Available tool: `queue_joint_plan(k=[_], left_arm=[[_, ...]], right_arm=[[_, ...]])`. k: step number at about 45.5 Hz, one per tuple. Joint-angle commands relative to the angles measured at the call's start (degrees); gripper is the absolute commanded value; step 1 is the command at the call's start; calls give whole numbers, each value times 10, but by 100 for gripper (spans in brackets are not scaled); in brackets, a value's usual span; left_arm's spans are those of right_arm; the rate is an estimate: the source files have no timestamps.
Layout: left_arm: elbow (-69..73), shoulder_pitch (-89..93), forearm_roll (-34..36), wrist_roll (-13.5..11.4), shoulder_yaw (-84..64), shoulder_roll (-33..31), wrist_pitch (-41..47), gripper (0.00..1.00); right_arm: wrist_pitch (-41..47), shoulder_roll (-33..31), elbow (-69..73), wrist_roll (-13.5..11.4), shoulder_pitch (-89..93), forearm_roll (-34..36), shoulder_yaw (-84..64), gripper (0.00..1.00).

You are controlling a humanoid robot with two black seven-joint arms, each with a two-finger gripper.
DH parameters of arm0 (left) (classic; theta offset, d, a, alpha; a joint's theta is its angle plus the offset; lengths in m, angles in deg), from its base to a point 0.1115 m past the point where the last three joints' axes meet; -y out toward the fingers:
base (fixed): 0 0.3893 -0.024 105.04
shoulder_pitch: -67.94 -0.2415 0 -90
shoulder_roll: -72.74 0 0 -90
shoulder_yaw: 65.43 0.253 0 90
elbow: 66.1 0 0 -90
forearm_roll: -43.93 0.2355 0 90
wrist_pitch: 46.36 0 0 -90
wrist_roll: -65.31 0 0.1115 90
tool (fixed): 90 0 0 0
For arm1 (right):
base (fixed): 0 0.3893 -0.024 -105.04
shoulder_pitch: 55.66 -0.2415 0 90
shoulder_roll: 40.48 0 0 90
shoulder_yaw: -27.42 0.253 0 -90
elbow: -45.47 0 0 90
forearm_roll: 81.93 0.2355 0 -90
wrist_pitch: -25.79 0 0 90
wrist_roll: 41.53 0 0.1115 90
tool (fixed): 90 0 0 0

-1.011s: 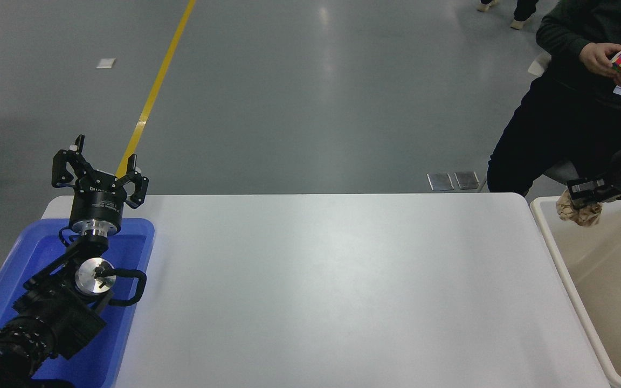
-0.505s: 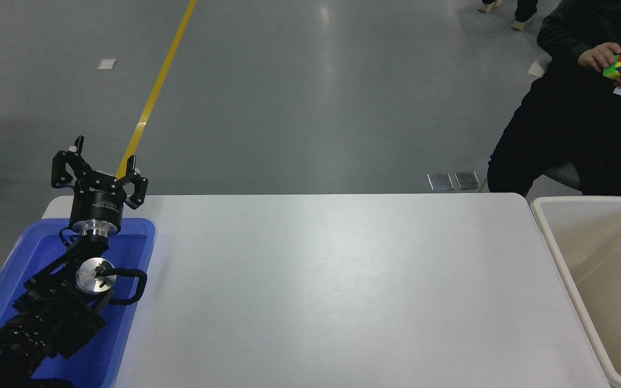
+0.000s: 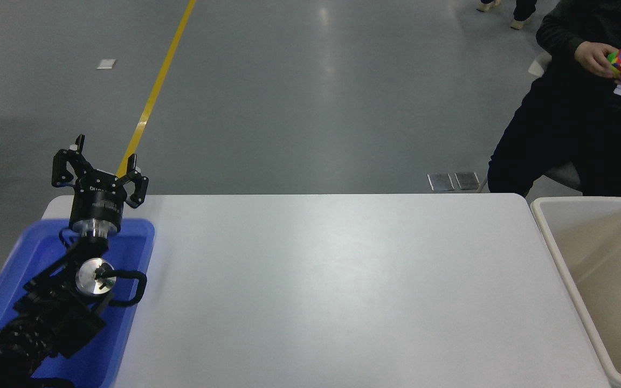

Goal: Pick up paper ball place in dustbin

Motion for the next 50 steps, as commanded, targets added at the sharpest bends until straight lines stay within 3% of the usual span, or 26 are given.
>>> queue_joint_plan(k=[1, 10, 18, 45, 47, 49, 50], left_arm=[[0, 0, 0, 0, 0, 1, 0, 99], [0, 0, 0, 0, 0, 0, 1, 99], [0, 0, 0, 0, 0, 0, 1, 99], [0, 0, 0, 0, 0, 0, 1, 99], [0, 0, 0, 0, 0, 0, 1, 99], [0, 0, 0, 0, 0, 0, 1, 99], [0, 0, 0, 0, 0, 0, 1, 99]], right_arm=[[-151, 112, -118, 0, 297, 155, 217, 0], [-166, 291, -302, 0, 409, 163, 348, 0], [-173, 405, -397, 1, 437, 164, 411, 0], [-185, 457, -397, 1, 489, 164, 475, 4], [-184, 457, -397, 1, 489, 164, 475, 7], [-184, 455, -397, 1, 489, 164, 474, 24], [-184, 454, -397, 1, 489, 164, 474, 39]])
